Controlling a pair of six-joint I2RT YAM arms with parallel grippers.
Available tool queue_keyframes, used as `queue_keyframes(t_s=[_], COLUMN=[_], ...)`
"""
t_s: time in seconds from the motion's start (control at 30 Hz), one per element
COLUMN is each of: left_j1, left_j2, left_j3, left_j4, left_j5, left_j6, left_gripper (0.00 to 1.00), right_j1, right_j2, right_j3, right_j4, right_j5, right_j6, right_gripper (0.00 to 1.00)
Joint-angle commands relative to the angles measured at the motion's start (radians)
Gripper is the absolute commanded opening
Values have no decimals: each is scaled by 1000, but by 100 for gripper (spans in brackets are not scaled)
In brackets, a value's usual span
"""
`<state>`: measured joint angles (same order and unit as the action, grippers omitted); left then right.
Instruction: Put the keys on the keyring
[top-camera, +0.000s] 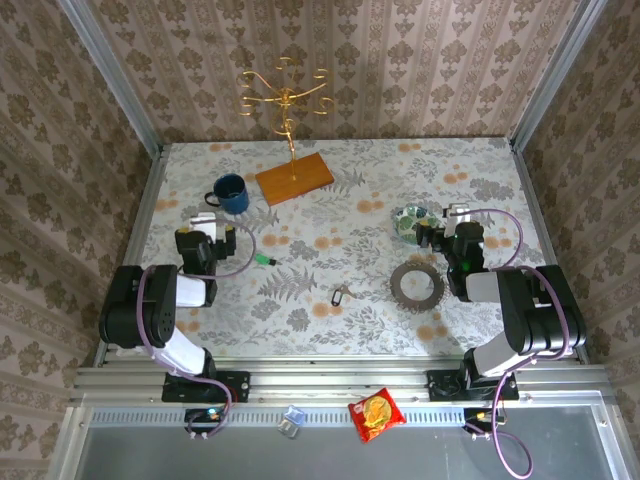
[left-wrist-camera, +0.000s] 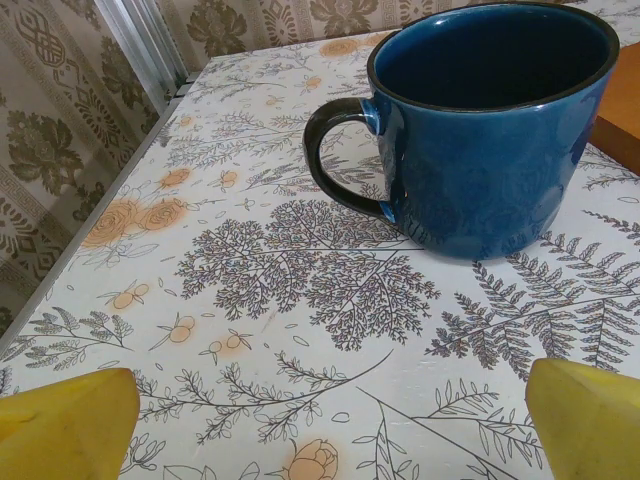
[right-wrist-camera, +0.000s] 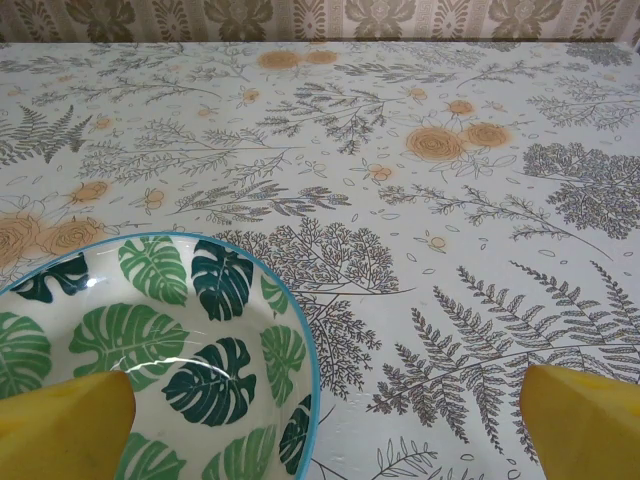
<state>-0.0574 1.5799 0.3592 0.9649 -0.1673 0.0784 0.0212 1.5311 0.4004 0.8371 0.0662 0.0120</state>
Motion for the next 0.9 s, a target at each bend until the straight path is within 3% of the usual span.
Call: queue_keyframes(t_s=[0.0,0.87], left_j1=[0,22], left_j2=[-18,-22], left_j3=[16,21], left_j4=[-4,-21], left_j5=[14,60], left_j6=[-10,-25], left_gripper=[100,100], right_j1=[-5,-6], right_j2=[-1,-3], right_j3=[14,10], right_j4=[3,6], right_j5=[-17,-17], right_j6=[19,19], right_gripper=[100,100])
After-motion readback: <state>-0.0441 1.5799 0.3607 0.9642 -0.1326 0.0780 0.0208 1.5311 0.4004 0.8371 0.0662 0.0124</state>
